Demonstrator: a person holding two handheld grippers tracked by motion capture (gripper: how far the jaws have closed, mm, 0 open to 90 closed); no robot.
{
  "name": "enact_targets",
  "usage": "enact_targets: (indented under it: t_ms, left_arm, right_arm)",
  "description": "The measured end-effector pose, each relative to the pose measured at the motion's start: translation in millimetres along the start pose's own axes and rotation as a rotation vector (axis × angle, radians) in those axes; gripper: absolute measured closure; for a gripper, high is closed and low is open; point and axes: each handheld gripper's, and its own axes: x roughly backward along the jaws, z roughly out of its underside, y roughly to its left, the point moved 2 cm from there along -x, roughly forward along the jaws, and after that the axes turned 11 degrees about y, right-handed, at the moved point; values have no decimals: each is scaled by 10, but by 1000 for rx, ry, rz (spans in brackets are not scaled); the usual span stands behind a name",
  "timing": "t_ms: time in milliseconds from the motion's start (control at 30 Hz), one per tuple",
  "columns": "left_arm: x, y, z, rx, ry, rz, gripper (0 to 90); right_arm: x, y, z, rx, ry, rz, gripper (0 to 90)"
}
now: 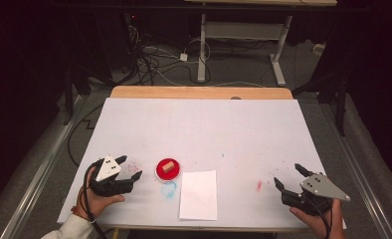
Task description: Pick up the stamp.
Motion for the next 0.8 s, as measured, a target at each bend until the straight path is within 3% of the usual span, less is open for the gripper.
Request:
enact_targets:
  t_ms: [200, 367, 533, 733, 800]
  left_arm:
    - [4, 19, 37, 23, 25, 18, 239]
    - [74, 35, -8, 15, 28, 33, 238]
    - [222, 46, -200, 11, 42, 50, 238]
    - [391, 40, -421, -30, 77, 114, 206]
    - [392, 31, -510, -34, 77, 102, 206]
  right_arm:
    - [-24, 20, -41, 14, -8, -17, 251]
    - [-22, 30, -63, 15, -8, -16, 252]
    - [-17, 56, -53, 18, 5, -8, 260]
    - [-98, 84, -34, 36, 39, -18, 264]
    - [-102, 82, -32, 36, 42, -18, 264]
